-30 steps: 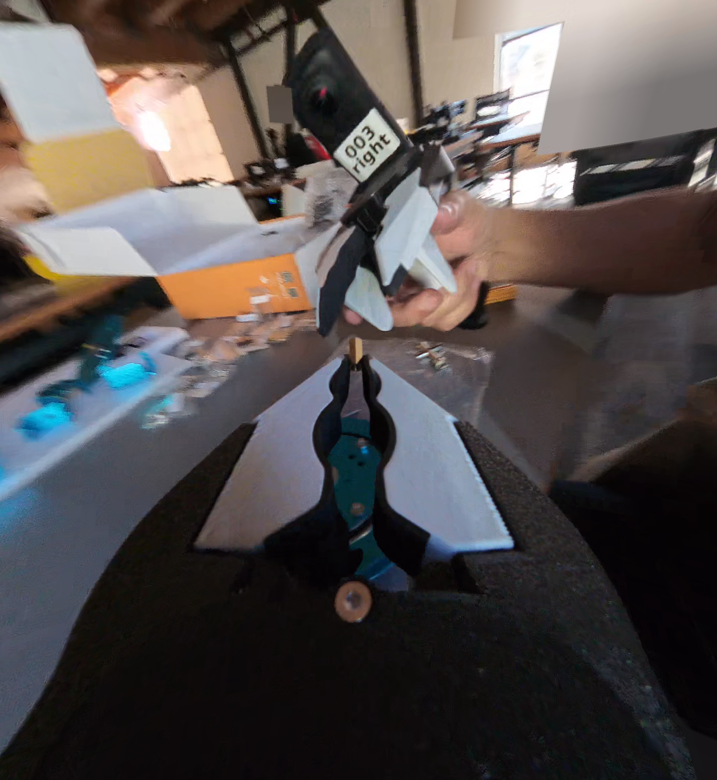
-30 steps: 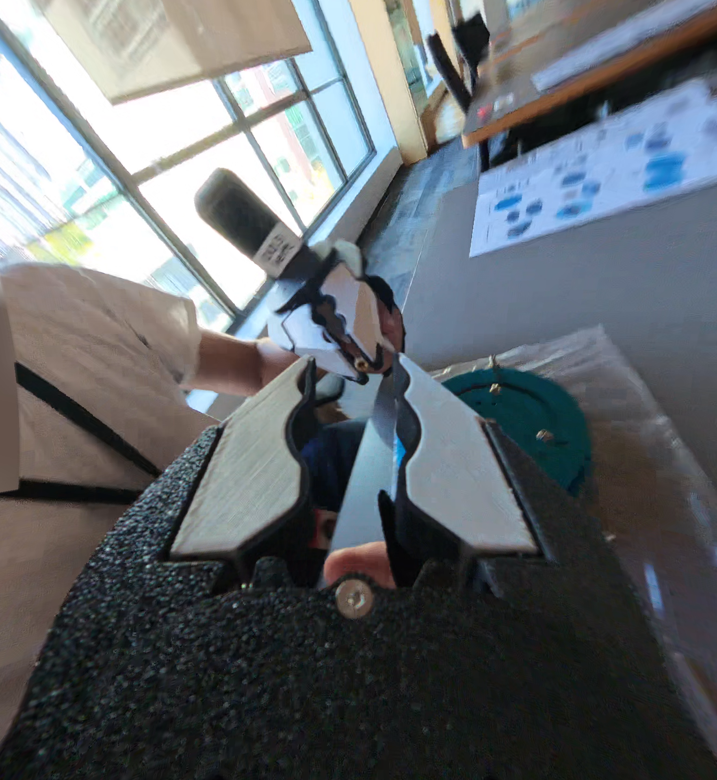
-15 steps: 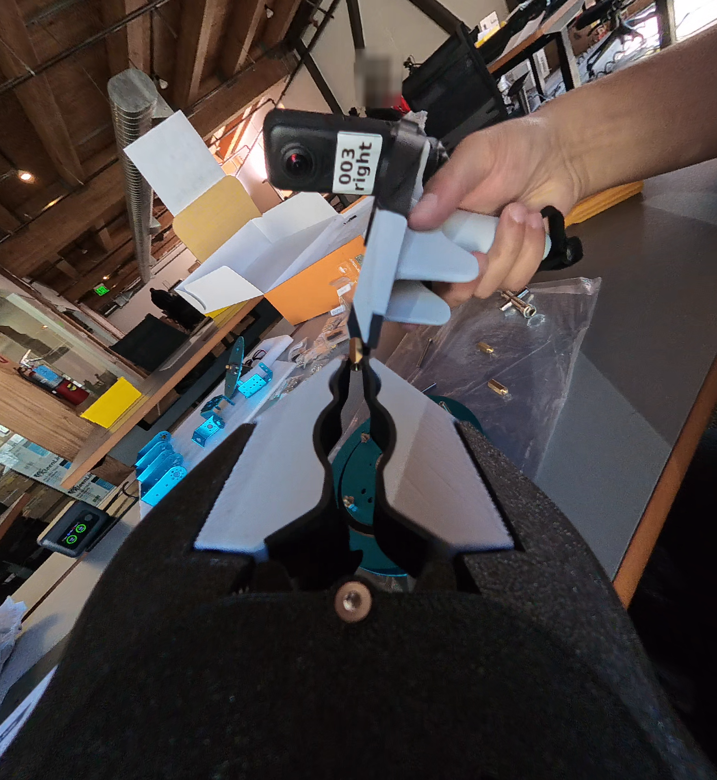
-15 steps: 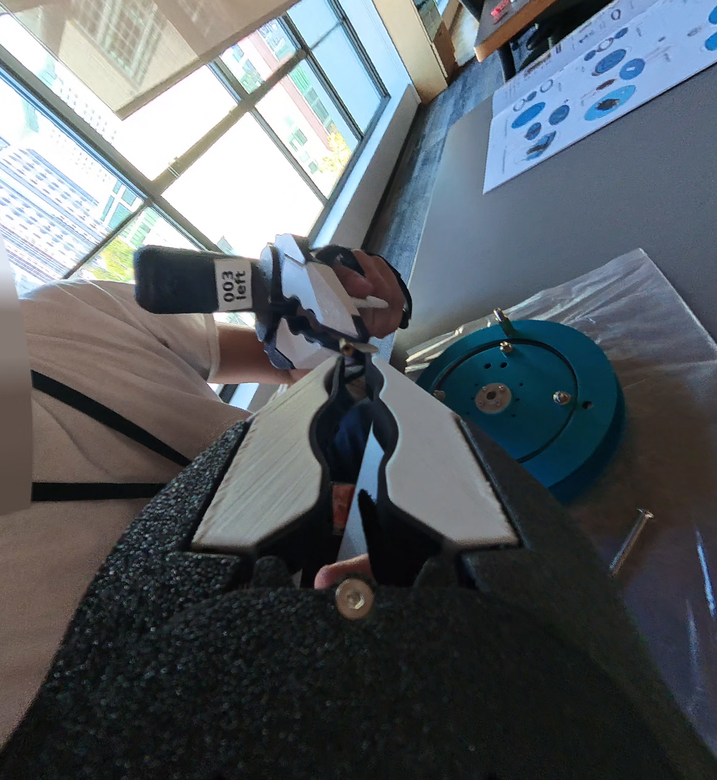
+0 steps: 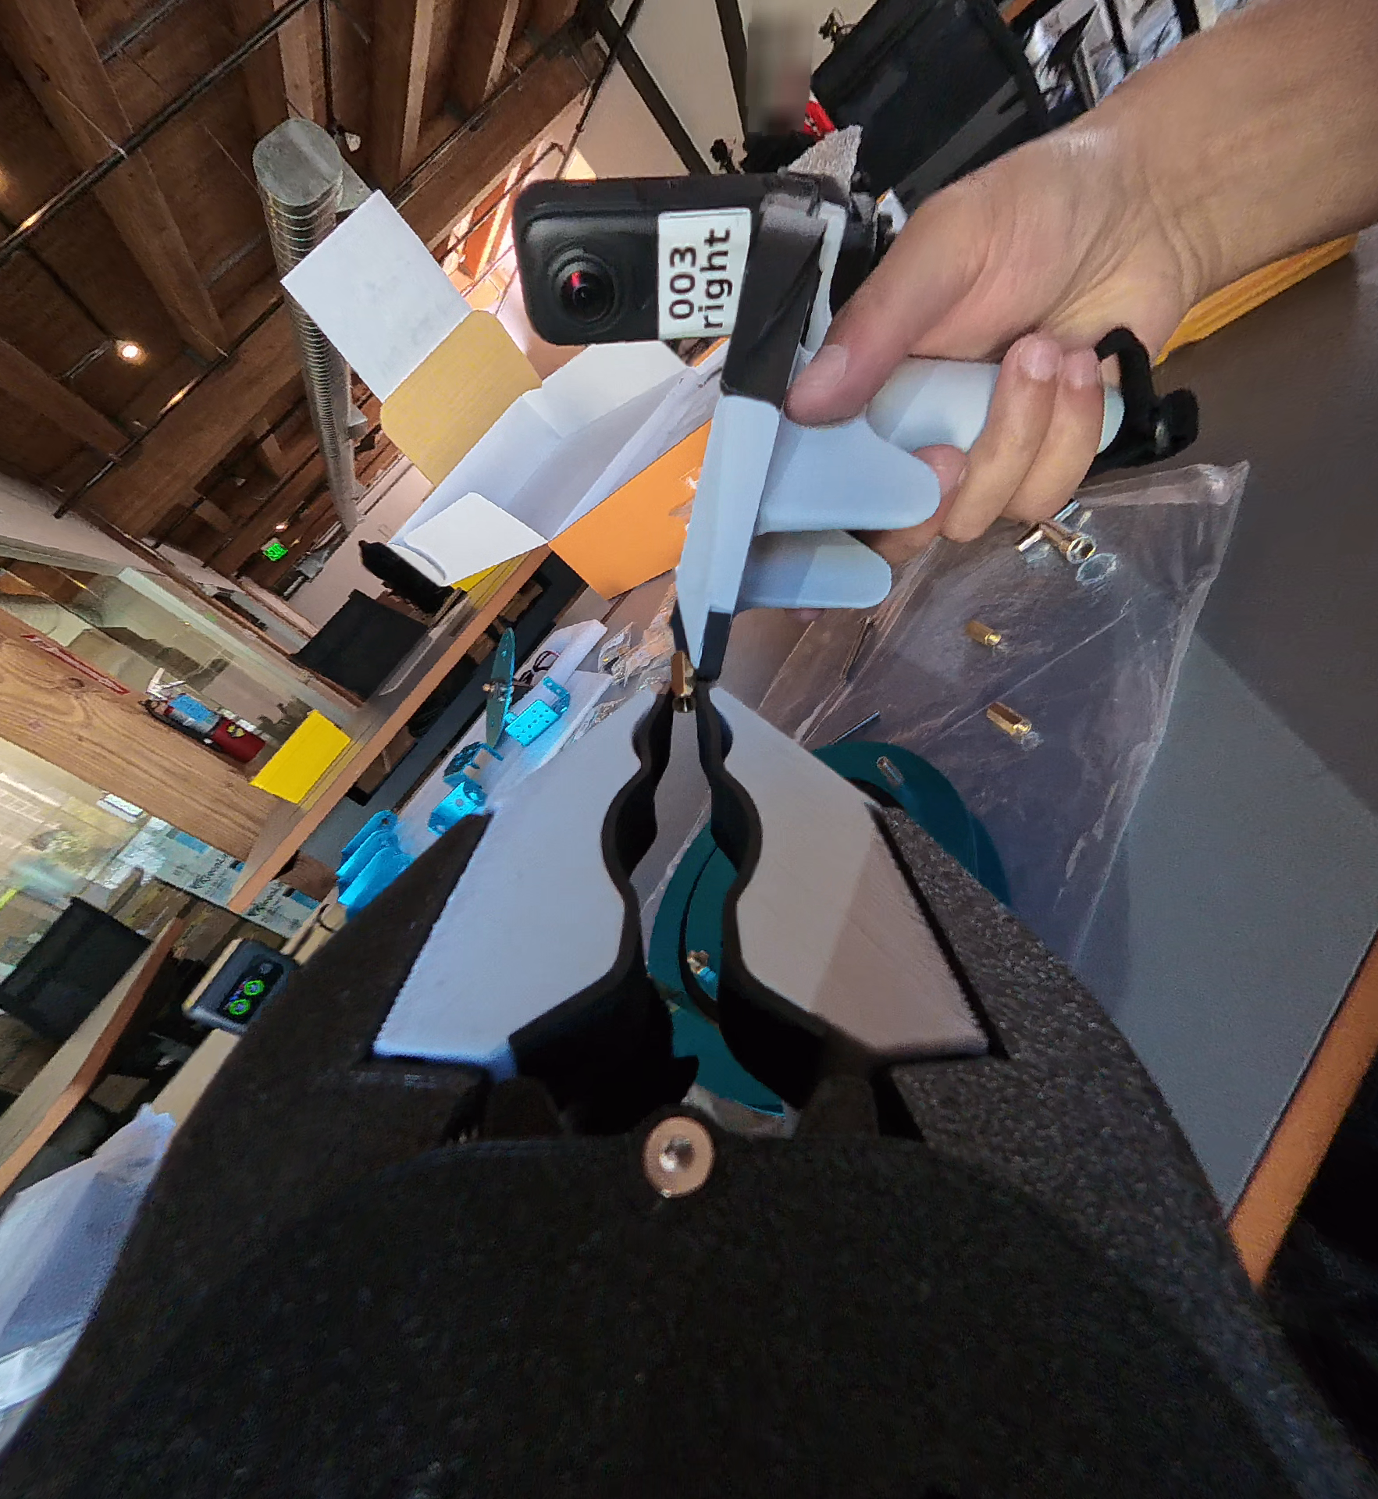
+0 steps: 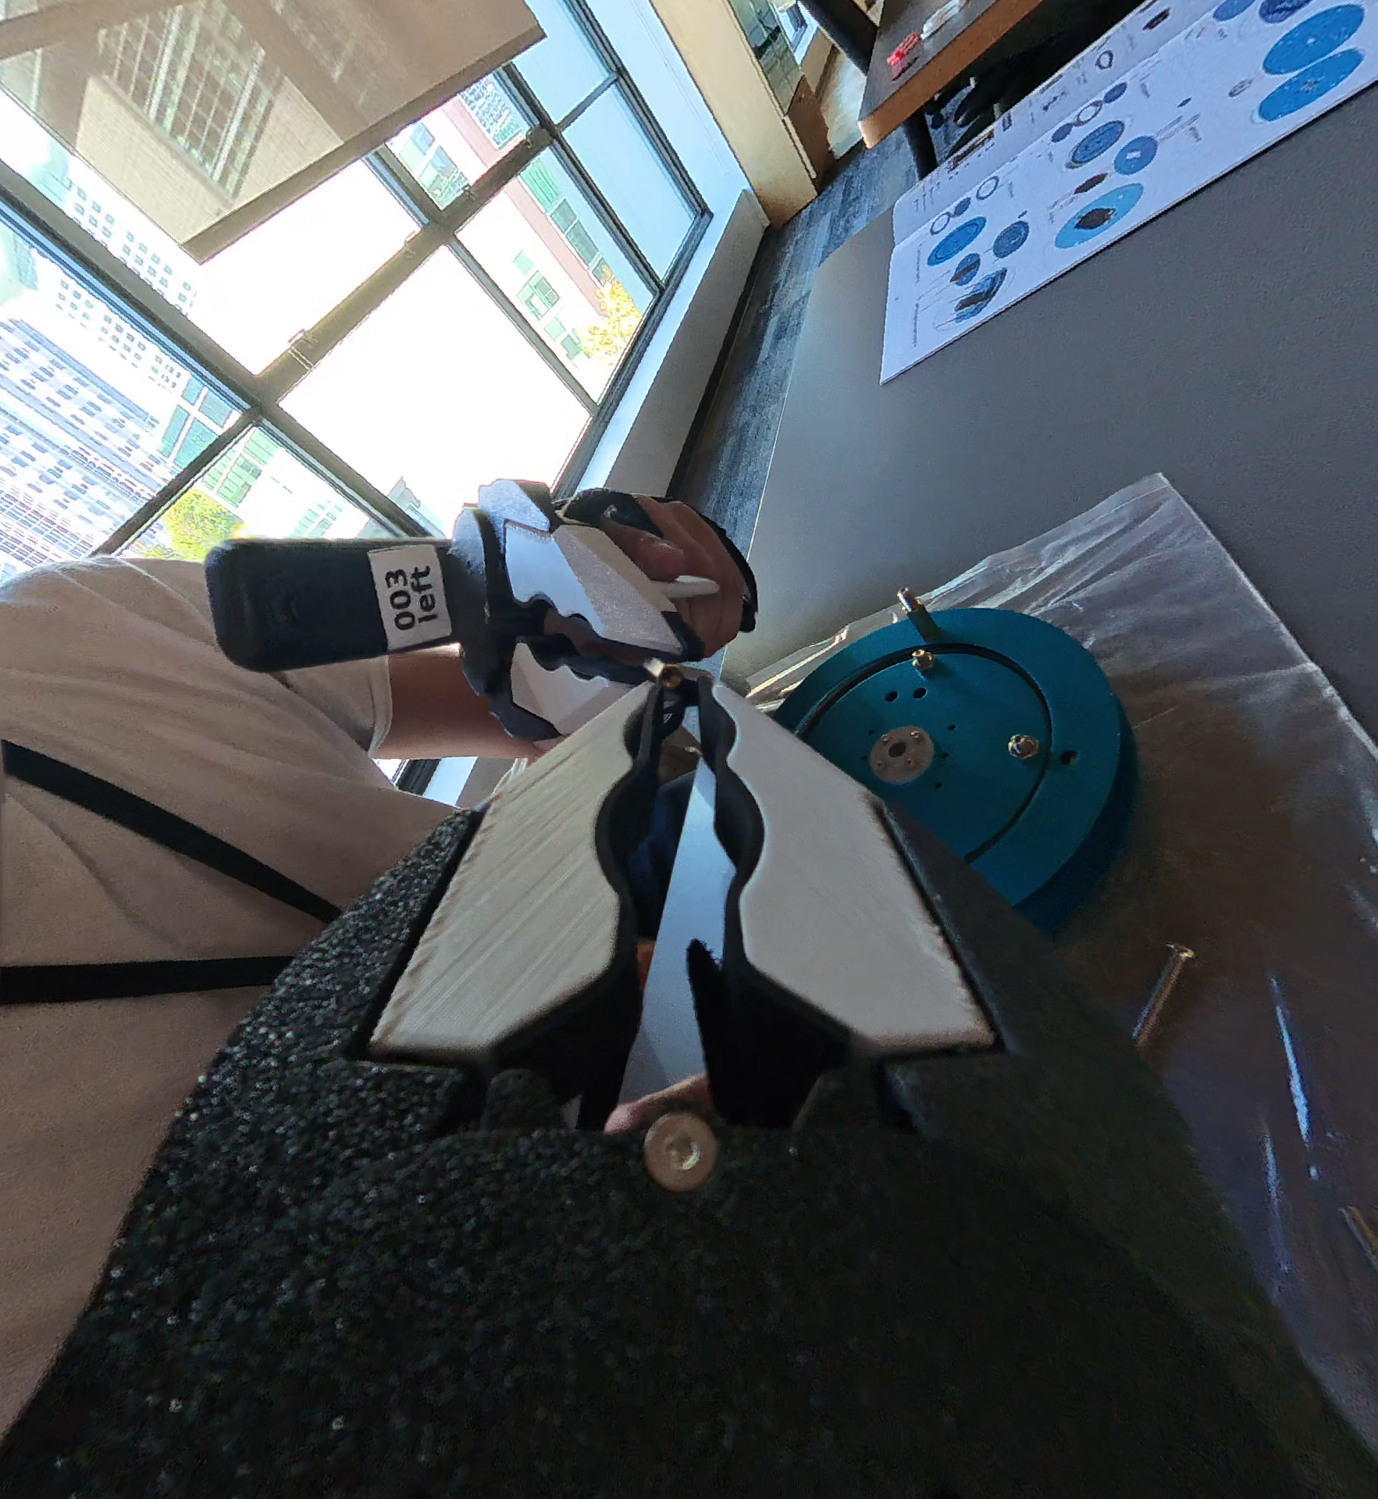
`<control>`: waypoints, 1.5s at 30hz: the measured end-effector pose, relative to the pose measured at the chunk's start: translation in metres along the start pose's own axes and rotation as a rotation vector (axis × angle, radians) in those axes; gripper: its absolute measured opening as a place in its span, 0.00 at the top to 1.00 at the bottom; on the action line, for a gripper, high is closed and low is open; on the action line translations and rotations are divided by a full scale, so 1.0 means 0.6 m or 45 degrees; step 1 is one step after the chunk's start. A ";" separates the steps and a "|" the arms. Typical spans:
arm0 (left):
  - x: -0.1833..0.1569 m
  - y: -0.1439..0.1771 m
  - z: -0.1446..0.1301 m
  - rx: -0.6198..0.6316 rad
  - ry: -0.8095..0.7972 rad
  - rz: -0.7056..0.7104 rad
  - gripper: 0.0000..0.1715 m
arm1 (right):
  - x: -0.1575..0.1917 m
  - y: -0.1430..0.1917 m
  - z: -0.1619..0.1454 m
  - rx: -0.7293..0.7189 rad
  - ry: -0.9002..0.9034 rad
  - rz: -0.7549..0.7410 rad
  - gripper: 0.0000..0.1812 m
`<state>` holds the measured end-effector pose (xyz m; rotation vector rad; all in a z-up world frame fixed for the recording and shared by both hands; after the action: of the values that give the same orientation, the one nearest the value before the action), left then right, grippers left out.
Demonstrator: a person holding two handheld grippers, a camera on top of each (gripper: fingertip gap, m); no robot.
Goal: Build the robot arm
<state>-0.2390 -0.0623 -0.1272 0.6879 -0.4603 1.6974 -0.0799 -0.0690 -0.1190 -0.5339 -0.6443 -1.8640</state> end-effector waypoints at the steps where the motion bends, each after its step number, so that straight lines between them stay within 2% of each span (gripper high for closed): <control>1: -0.001 -0.002 -0.001 0.012 -0.025 0.016 0.97 | -0.001 0.000 0.000 -0.004 0.003 -0.019 0.96; 10: -0.006 -0.008 -0.005 0.079 -0.006 0.039 0.97 | -0.001 0.003 0.003 -0.031 0.069 -0.042 0.97; 13: 0.002 -0.014 -0.010 0.170 0.047 0.095 0.96 | 0.007 -0.006 0.012 -0.024 0.241 -0.257 0.97; 16: 0.007 -0.015 -0.006 0.183 0.030 0.137 0.90 | 0.025 -0.017 0.018 0.038 0.467 -0.545 0.97; 19: 0.006 -0.020 -0.005 0.202 0.007 0.086 0.91 | 0.043 -0.028 0.016 0.091 0.533 -0.631 0.97; 22: 0.005 -0.024 -0.005 0.215 -0.054 0.069 0.95 | 0.044 -0.026 0.015 0.103 0.524 -0.658 0.97; 25: 0.008 -0.024 0.003 0.189 -0.081 0.056 0.96 | 0.045 -0.017 0.015 0.046 0.463 -0.597 0.97; 28: 0.009 -0.024 0.016 0.116 0.040 -0.043 0.96 | 0.057 -0.001 0.006 -0.016 0.386 -0.543 0.97; 31: -0.002 -0.028 0.023 0.067 0.167 -0.148 0.95 | 0.069 0.014 -0.018 -0.079 0.376 -0.573 0.97; 32: -0.006 -0.029 0.022 0.066 0.175 -0.158 0.96 | 0.072 0.019 -0.025 -0.100 0.370 -0.592 0.96; 33: -0.008 -0.030 0.017 0.098 0.185 -0.147 0.97 | 0.074 0.029 -0.029 -0.149 0.363 -0.647 0.90; 35: -0.004 -0.028 0.006 0.102 0.203 -0.139 0.97 | 0.082 0.058 -0.037 -0.244 0.341 -0.686 0.90; 38: 0.009 -0.023 0.004 0.006 0.518 -0.259 0.97 | 0.093 0.077 -0.054 -0.283 0.335 -0.728 0.88; 41: 0.025 -0.020 0.021 -0.175 0.975 -0.386 0.97 | 0.103 0.023 -0.072 -0.314 0.519 -0.853 0.87; 43: 0.033 -0.021 0.029 -0.271 1.206 -0.440 0.97 | 0.112 -0.006 -0.076 -0.444 0.572 -0.973 0.88; 45: 0.037 -0.023 0.029 -0.328 1.402 -0.464 0.97 | 0.123 -0.024 -0.075 -0.544 0.565 -0.962 0.84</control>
<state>-0.2253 -0.0539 -0.1003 -0.3726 0.2244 1.3809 -0.1222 -0.1450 -0.1096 -0.1141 -0.1335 -2.7531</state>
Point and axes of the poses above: each gripper's, where its closed fingertips meet, y back along the fingers, z out of its top, x = y × z across the jaws, the point moved 9 cm from there along y, back along the fingers
